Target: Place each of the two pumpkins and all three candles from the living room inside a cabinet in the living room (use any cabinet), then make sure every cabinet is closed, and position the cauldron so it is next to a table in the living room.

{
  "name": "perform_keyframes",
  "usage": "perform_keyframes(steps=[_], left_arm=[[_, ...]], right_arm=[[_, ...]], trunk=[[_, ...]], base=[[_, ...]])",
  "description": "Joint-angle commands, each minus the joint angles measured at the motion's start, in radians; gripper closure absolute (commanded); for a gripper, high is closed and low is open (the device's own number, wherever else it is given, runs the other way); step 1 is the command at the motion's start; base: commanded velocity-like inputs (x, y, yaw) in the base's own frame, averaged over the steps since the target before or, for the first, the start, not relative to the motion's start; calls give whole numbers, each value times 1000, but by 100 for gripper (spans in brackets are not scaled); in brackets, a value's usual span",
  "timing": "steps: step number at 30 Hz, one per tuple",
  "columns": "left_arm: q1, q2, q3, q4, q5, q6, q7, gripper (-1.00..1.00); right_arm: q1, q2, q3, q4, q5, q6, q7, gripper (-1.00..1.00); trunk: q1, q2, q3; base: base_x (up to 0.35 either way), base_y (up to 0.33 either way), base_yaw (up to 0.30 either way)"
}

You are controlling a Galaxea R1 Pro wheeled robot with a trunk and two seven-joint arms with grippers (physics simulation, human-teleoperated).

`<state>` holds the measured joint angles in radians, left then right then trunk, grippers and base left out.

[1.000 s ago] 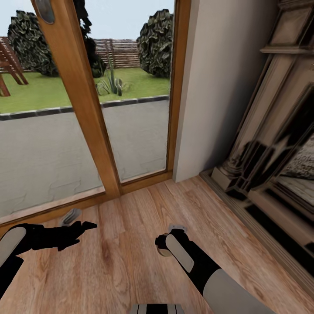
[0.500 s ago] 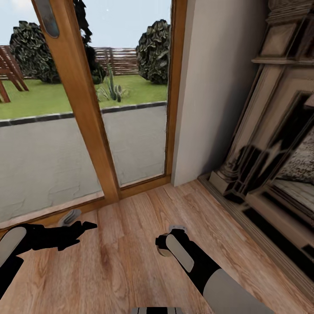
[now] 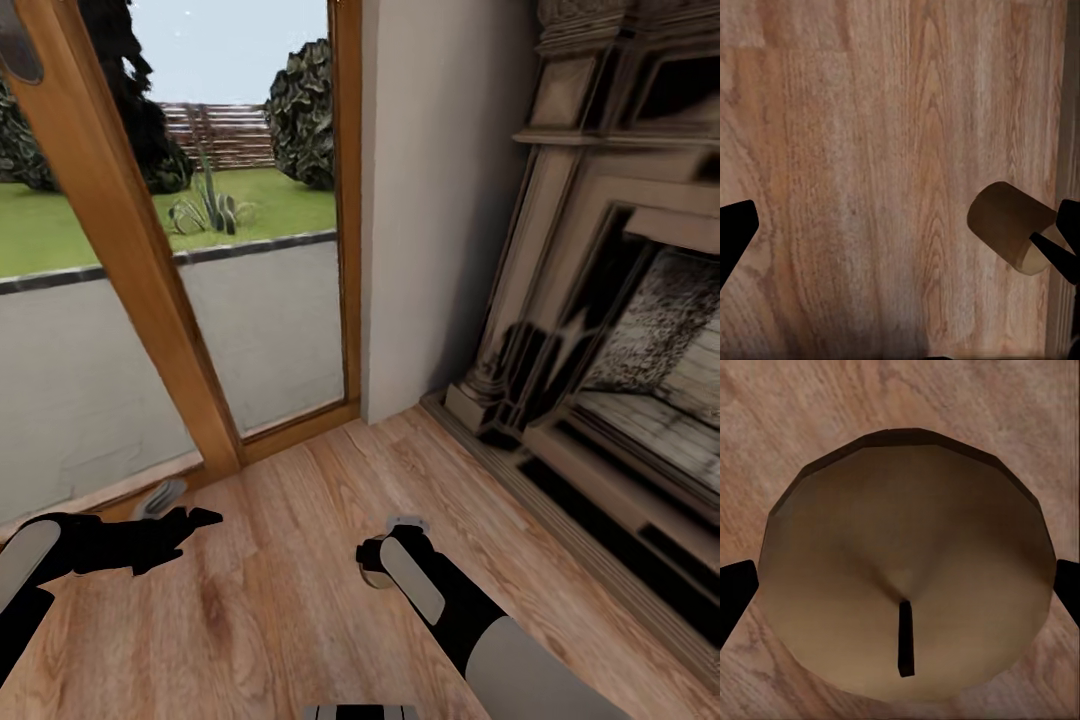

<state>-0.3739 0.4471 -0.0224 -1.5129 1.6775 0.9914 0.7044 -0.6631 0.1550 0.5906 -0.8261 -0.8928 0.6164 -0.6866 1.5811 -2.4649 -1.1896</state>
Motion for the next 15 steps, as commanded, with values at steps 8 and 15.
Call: perform_keyframes(steps=[8, 15], left_arm=[[0, 1, -3, -1, 10, 0, 11, -100], [0, 1, -8, -1, 10, 0, 11, -100]], right_arm=[[-1, 1, 3, -2, -7, 2, -10, 100], [-1, 1, 3, -2, -7, 2, -10, 100]], trunk=[[-31, 56, 16], [-58, 105, 32]], base=[[0, 0, -219], [0, 0, -109]])
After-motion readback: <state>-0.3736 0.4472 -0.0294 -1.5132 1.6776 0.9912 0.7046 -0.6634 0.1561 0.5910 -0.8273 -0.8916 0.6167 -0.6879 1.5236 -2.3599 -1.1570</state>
